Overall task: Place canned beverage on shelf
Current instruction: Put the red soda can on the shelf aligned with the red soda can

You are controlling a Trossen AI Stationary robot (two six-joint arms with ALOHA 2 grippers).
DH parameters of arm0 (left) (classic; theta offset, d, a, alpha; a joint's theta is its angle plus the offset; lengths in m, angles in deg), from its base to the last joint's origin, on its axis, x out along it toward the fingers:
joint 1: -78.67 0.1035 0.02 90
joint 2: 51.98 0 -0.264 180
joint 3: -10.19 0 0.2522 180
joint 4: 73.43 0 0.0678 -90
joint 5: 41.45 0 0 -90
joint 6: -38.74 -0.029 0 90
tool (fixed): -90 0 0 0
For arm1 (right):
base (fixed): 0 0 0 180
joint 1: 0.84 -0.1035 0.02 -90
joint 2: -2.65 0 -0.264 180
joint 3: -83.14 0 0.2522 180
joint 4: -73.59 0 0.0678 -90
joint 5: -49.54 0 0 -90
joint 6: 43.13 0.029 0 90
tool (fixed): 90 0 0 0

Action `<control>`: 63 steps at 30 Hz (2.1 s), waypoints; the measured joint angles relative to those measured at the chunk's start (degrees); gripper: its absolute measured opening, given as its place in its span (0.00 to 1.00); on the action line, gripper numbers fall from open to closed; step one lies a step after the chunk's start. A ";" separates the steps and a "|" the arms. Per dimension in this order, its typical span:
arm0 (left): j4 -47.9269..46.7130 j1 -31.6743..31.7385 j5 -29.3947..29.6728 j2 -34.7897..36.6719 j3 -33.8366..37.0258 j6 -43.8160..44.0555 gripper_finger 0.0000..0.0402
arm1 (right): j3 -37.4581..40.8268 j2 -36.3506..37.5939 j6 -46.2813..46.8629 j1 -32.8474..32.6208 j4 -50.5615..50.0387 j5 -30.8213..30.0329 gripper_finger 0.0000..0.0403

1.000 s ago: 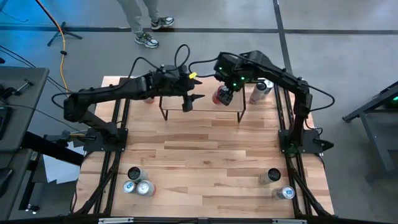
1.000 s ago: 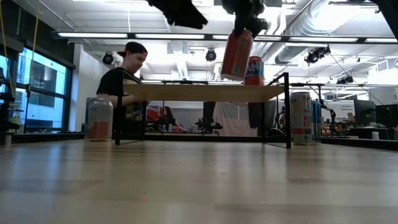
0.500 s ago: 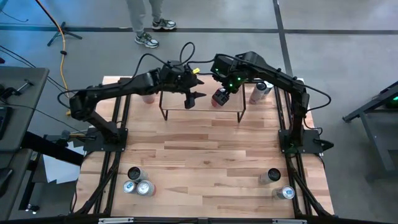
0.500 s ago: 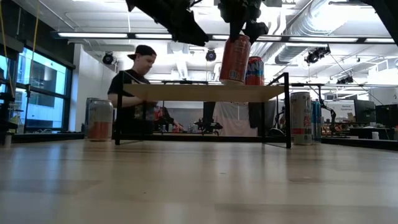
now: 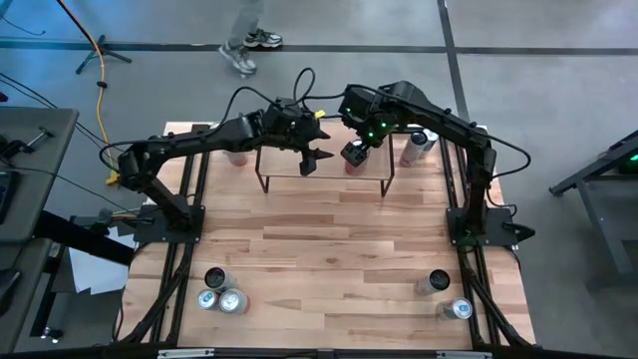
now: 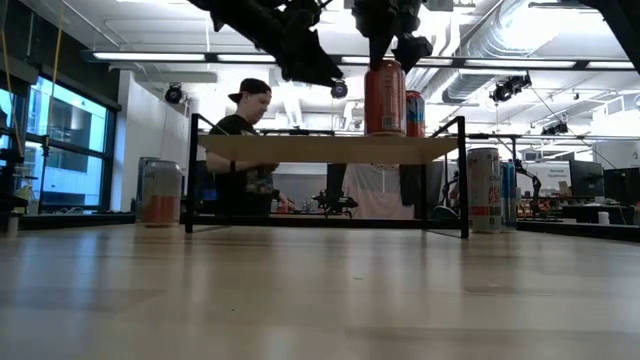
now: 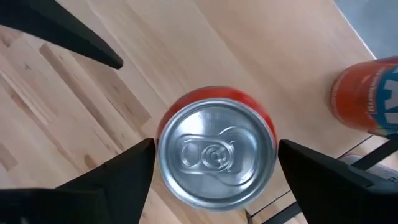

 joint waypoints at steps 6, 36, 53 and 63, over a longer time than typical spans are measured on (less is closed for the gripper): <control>0.73 -0.13 -0.02 -0.57 0.02 0.27 0.55 | -0.12 0.00 -0.46 0.00 0.22 -0.19 0.81; -7.47 5.43 -2.84 6.58 0.07 3.83 0.55 | -0.19 9.84 5.56 0.40 0.03 -6.57 0.82; -7.77 12.73 -9.85 13.32 0.07 12.07 0.55 | 46.73 35.31 23.16 -24.28 41.82 -25.27 0.82; -7.62 13.38 -9.86 15.48 0.07 16.15 0.51 | 44.53 20.98 28.65 -29.31 44.78 -45.42 0.82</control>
